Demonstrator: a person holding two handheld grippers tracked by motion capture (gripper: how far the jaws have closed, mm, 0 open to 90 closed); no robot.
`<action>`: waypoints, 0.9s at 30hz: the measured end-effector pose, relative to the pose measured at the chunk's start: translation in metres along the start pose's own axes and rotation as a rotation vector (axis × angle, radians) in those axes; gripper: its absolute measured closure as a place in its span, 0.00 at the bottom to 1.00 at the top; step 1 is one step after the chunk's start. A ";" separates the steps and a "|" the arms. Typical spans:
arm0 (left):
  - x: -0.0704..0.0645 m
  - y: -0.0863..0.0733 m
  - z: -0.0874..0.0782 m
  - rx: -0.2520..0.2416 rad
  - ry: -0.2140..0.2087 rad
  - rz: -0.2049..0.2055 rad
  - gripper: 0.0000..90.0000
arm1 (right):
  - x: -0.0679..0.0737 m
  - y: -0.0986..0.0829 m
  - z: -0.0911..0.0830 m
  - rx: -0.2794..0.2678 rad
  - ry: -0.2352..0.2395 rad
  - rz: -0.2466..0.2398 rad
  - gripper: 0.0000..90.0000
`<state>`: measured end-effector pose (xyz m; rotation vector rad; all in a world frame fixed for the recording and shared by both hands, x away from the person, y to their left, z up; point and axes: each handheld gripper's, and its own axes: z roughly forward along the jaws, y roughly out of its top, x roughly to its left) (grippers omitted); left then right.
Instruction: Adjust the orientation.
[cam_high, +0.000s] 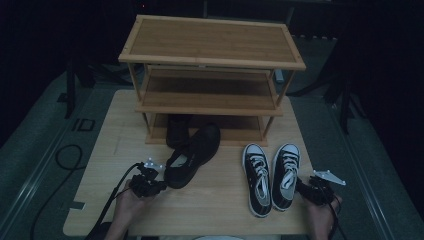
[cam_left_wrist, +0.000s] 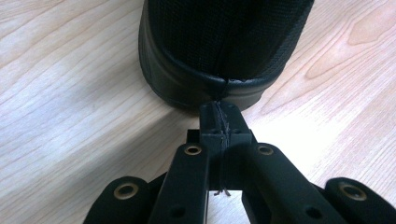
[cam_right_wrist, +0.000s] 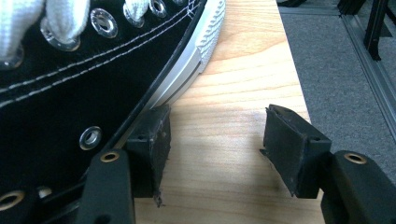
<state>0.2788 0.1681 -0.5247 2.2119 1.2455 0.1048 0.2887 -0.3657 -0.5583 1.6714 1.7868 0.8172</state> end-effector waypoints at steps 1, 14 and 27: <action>-0.001 0.000 0.000 -0.001 -0.001 0.001 1.00 | 0.000 0.000 0.000 0.000 0.000 0.000 0.45; -0.023 0.012 0.018 0.021 -0.052 0.069 1.00 | 0.000 0.000 0.000 0.000 0.000 0.000 0.45; -0.043 0.025 0.031 0.037 -0.081 0.139 1.00 | 0.000 0.000 0.000 0.000 0.000 0.000 0.45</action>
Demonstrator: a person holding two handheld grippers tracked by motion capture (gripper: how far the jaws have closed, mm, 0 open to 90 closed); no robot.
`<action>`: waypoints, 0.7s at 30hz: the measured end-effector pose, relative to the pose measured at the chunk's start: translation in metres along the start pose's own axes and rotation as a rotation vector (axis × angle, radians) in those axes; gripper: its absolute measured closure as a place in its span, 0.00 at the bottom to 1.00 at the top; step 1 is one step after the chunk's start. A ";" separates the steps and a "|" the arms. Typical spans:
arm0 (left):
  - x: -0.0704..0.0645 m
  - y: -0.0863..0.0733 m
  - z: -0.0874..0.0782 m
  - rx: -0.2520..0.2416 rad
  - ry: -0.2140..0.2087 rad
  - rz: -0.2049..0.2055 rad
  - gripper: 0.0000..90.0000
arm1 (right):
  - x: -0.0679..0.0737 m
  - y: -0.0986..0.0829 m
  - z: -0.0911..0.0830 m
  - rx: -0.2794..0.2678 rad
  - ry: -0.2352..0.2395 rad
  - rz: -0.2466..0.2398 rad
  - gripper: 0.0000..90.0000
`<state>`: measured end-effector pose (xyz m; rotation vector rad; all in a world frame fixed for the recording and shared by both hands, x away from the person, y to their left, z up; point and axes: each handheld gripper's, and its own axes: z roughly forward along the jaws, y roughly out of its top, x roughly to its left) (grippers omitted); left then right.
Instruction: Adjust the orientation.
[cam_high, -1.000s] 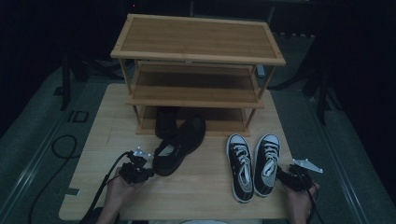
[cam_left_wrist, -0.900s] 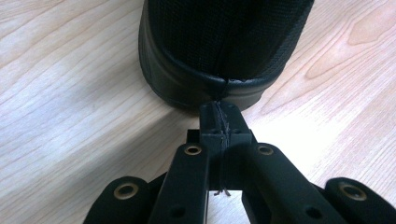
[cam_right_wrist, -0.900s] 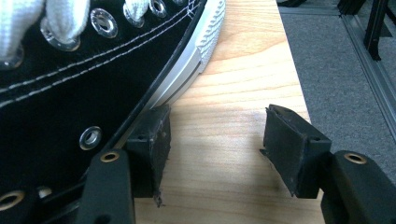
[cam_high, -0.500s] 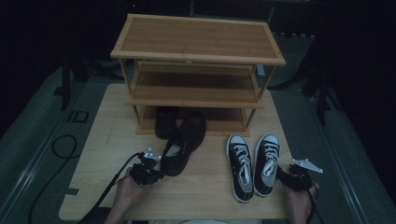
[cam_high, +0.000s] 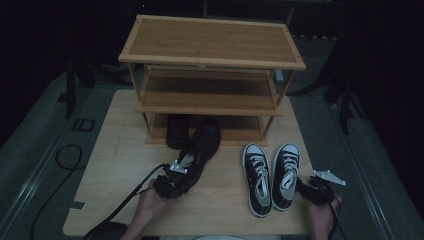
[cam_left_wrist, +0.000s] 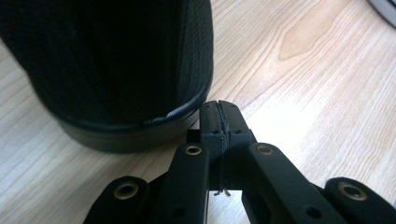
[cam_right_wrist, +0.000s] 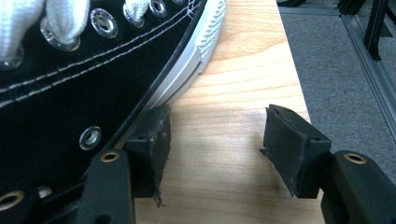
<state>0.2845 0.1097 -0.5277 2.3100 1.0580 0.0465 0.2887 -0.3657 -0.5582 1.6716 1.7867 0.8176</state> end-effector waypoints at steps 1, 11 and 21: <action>0.000 0.000 0.000 0.000 0.000 0.000 1.00 | 0.000 0.000 0.000 0.000 0.000 0.000 0.45; 0.016 -0.014 -0.015 -0.004 0.081 -0.047 1.00 | 0.000 0.000 0.000 0.000 0.000 0.000 0.45; 0.023 -0.018 -0.009 0.015 0.128 -0.075 1.00 | 0.000 0.000 0.000 0.000 0.000 0.000 0.45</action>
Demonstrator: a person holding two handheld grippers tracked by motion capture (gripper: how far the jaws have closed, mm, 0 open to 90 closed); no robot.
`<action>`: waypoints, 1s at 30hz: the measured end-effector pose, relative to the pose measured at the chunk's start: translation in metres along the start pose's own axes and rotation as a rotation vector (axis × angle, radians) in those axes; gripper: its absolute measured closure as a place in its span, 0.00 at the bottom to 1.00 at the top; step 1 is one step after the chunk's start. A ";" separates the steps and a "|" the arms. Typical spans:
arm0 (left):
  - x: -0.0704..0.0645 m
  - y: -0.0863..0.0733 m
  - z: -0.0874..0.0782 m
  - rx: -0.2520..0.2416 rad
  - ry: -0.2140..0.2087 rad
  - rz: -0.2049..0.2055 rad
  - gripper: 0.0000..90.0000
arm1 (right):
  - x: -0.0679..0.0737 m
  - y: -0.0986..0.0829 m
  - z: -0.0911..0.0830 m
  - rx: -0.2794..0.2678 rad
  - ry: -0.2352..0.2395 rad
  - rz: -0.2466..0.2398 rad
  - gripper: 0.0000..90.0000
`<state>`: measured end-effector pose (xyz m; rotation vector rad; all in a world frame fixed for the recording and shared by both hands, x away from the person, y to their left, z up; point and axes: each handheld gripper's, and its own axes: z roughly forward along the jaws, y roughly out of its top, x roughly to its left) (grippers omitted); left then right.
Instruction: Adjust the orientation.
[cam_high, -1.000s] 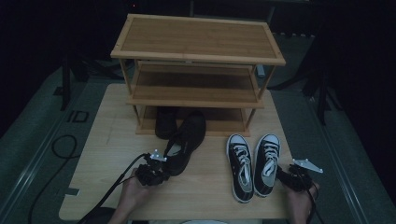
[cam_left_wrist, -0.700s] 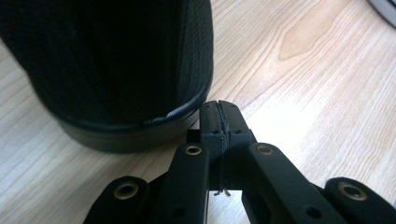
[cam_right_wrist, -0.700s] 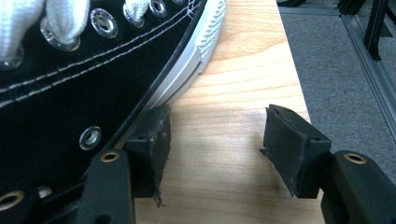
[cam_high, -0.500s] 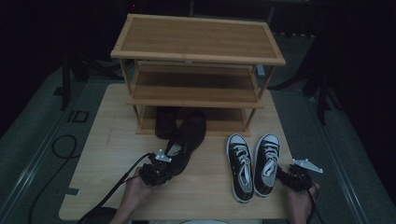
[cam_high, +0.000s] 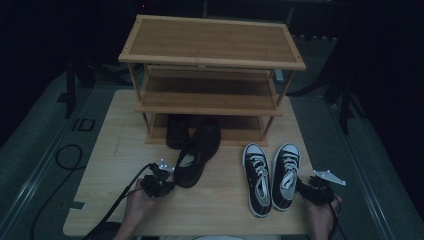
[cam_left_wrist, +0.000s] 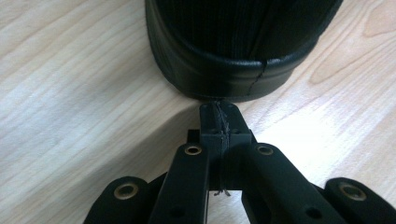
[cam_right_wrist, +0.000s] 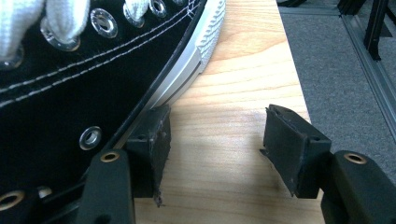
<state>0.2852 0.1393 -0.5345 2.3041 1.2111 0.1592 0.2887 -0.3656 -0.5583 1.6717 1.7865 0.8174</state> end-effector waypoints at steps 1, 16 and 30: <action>-0.001 0.000 0.001 0.002 0.001 -0.002 1.00 | 0.000 0.000 0.000 0.000 0.000 0.000 0.45; -0.030 0.024 0.022 -0.006 -0.062 0.056 1.00 | 0.000 0.000 0.000 0.000 0.000 0.000 0.45; -0.043 0.048 0.039 -0.058 -0.068 0.033 1.00 | 0.000 0.000 0.000 0.001 0.000 -0.001 0.45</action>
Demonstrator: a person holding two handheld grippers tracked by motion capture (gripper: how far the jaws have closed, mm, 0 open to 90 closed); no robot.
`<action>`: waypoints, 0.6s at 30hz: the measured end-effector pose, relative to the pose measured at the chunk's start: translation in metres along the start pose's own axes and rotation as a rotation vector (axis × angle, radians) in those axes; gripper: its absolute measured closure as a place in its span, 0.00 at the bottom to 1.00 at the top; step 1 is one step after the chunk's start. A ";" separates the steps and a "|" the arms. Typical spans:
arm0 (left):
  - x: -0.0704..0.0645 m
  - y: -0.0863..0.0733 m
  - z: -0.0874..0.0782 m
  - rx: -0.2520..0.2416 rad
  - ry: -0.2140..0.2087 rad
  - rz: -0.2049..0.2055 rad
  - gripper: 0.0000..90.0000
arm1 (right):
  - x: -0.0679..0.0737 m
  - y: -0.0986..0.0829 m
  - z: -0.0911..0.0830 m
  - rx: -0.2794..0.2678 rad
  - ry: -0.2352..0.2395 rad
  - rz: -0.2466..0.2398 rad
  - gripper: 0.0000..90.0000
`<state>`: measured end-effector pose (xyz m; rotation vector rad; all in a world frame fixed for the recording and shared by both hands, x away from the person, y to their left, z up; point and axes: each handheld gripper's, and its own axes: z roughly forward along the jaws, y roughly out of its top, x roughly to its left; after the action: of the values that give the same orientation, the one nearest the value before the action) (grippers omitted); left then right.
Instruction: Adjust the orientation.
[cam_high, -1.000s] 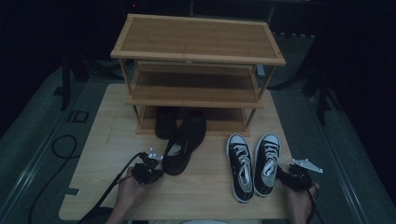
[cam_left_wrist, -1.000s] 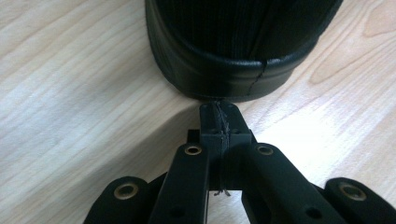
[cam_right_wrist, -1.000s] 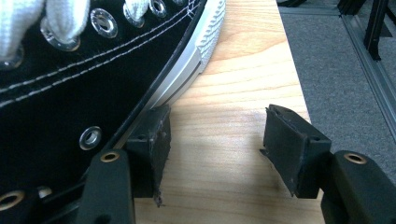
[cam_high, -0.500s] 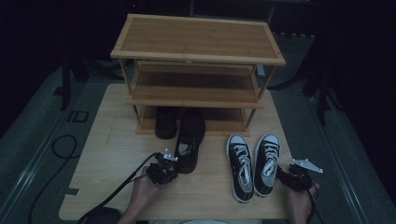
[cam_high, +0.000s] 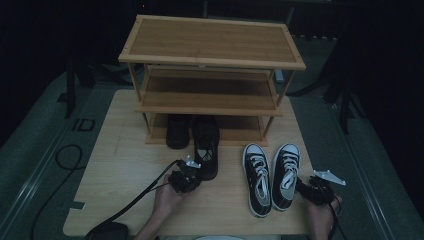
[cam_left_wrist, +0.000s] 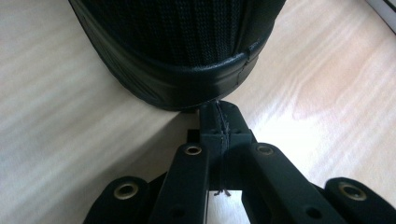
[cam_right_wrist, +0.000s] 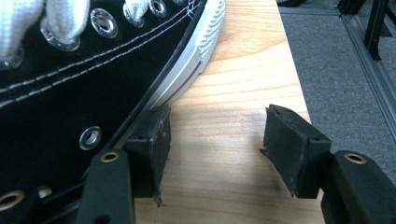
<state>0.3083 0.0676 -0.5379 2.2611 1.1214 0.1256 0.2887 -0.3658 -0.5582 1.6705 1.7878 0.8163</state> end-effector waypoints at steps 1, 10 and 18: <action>0.000 0.000 0.000 0.000 0.000 0.000 1.00 | 0.000 0.000 0.000 0.000 0.000 0.000 0.45; -0.010 0.020 -0.001 -0.044 0.015 0.024 1.00 | 0.000 0.000 0.000 0.000 0.001 -0.001 0.45; -0.033 0.033 0.011 -0.037 0.001 0.104 1.00 | 0.000 0.000 0.000 -0.001 0.001 -0.001 0.45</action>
<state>0.3135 0.0224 -0.5225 2.2862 0.9942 0.1879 0.2888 -0.3659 -0.5583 1.6689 1.7891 0.8175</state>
